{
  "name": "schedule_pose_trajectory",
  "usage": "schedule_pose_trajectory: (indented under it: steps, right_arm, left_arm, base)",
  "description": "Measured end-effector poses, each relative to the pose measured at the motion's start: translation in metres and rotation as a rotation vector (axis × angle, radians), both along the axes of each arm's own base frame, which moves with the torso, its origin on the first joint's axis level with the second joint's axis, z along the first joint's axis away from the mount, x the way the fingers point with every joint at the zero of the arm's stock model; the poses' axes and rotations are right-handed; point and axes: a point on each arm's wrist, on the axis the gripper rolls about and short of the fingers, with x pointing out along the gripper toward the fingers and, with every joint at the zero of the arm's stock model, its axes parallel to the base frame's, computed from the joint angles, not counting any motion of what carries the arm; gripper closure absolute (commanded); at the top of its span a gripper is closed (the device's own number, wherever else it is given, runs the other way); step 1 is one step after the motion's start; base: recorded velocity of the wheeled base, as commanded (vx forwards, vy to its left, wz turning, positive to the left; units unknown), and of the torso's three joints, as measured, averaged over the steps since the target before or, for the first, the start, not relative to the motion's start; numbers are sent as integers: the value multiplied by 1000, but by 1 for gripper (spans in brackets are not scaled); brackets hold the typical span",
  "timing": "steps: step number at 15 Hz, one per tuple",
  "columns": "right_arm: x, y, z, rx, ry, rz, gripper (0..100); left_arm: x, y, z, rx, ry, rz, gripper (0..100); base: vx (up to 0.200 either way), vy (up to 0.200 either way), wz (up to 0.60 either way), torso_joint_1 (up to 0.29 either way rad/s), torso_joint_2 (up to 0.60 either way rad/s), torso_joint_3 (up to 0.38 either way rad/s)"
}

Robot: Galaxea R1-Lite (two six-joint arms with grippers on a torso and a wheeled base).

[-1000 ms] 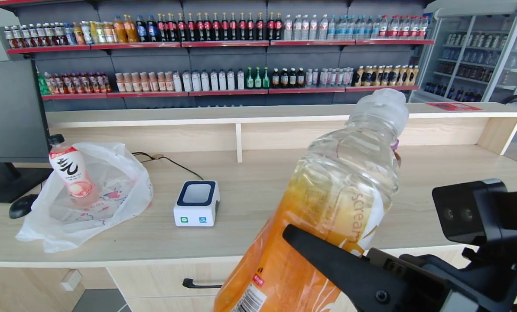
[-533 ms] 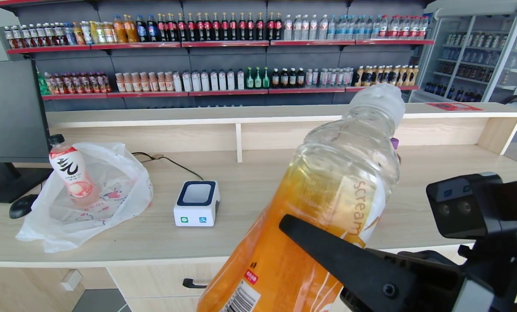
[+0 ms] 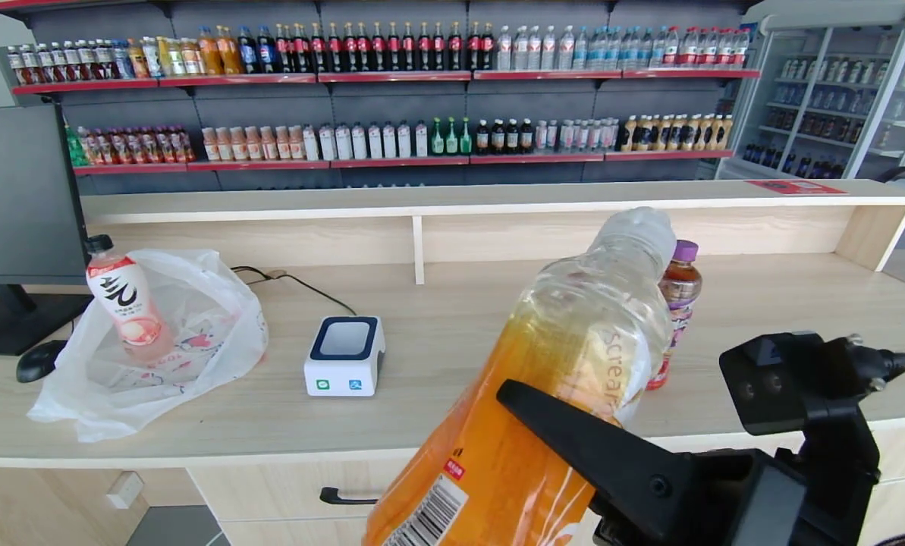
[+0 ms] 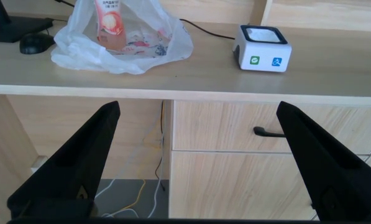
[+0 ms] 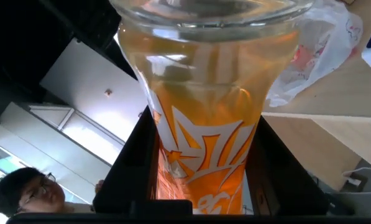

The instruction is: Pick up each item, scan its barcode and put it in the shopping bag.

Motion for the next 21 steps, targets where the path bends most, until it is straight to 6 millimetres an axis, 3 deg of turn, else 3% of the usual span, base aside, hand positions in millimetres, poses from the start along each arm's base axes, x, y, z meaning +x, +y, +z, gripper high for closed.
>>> schedule_pose_trajectory:
  steps: [5, 10, 15, 18, 21]
  right_arm:
    - [25, -20, -4, -44, -28, -146, 100]
    - [34, -19, -13, -224, -191, -238, 100]
    - [25, -25, -6, -319, -529, 4, 100]
    - [32, -33, -3, -387, -651, -80, 100]
    - [53, -46, -4, -513, -743, -260, 100]
  left_arm:
    - [0, 0, 0, 0, 0, 0, 0]
    - [0, 0, 0, 0, 0, 0, 0]
    - [0, 0, 0, 0, 0, 0, 0]
    - [0, 0, 0, 0, 0, 0, 0]
    - [0, 0, 0, 0, 0, 0, 0]
  base:
    - [0, 0, 0, 0, 0, 0]
    - [0, 0, 0, 0, 0, 0]
    - [0, 0, 0, 0, 0, 0]
    - [0, 0, 0, 0, 0, 0]
    - [0, 0, 0, 0, 0, 0]
